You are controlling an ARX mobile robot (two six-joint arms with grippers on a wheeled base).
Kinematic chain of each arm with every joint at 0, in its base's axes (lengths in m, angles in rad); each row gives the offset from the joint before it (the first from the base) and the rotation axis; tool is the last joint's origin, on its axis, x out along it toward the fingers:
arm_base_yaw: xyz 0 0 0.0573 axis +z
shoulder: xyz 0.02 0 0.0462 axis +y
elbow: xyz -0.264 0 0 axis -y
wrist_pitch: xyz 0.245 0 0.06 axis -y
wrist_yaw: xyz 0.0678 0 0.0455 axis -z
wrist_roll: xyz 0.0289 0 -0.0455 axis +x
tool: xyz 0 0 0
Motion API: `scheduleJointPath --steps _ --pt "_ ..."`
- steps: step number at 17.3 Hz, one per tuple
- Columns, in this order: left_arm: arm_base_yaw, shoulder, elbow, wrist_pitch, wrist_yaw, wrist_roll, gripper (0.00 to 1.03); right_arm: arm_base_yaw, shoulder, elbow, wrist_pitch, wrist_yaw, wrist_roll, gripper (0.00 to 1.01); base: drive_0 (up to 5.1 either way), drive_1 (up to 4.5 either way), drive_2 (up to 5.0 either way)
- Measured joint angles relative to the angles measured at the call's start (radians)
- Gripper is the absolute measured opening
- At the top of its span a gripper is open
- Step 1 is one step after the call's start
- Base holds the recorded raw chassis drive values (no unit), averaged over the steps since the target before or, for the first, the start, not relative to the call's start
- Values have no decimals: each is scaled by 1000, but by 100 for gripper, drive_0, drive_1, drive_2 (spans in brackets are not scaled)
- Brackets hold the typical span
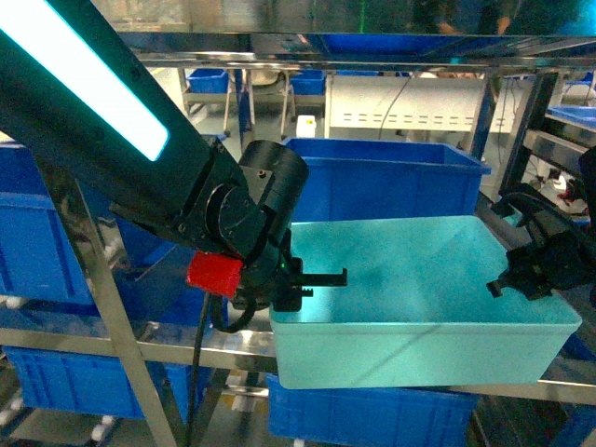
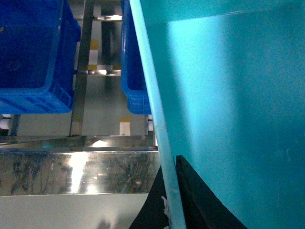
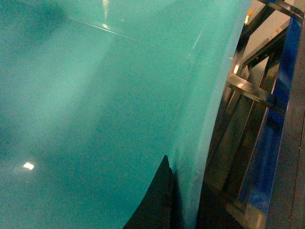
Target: Organize blue bins on left shelf correctly
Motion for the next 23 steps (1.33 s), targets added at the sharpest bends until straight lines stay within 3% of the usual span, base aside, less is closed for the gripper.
scheduleJointPath --steps 3,8,20,23 --pt "7 27 46 -13 -6 21 2 1 27 31 -10 -3 2 3 0 0 0" --pt "24 32 63 45 -3 44 2 7 31 50 48 -7 39 3 0 0 0" --pt "25 32 66 43 -3 51 2 7 31 46 51 -7 47 3 0 0 0" --pt "20 62 100 5 15 45 2 7 43 70 -12 -10 31 3 0 0 0"
